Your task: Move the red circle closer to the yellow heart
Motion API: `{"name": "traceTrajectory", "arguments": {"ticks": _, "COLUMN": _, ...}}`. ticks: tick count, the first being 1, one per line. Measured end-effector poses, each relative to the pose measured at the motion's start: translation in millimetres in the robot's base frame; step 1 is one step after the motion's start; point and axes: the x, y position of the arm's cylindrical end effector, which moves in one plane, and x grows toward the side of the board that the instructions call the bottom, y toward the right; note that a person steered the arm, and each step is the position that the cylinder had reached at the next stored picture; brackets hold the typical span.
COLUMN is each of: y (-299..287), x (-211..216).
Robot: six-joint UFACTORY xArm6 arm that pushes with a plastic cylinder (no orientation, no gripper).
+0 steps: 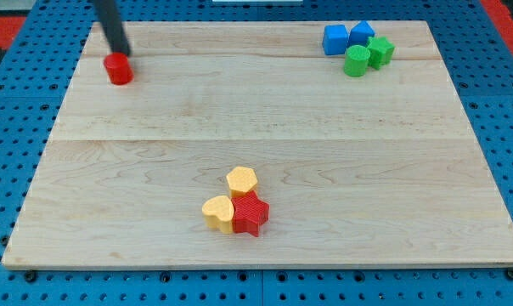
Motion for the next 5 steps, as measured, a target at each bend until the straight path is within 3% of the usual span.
{"name": "traceTrajectory", "arguments": {"ticks": 1, "y": 33.7, "x": 75.5}}
{"name": "traceTrajectory", "arguments": {"ticks": 2, "y": 39.3, "x": 94.4}}
{"name": "traceTrajectory", "arguments": {"ticks": 3, "y": 45.9, "x": 25.9}}
{"name": "traceTrajectory", "arguments": {"ticks": 4, "y": -8.4, "x": -11.2}}
{"name": "traceTrajectory", "arguments": {"ticks": 5, "y": -8.2, "x": 33.7}}
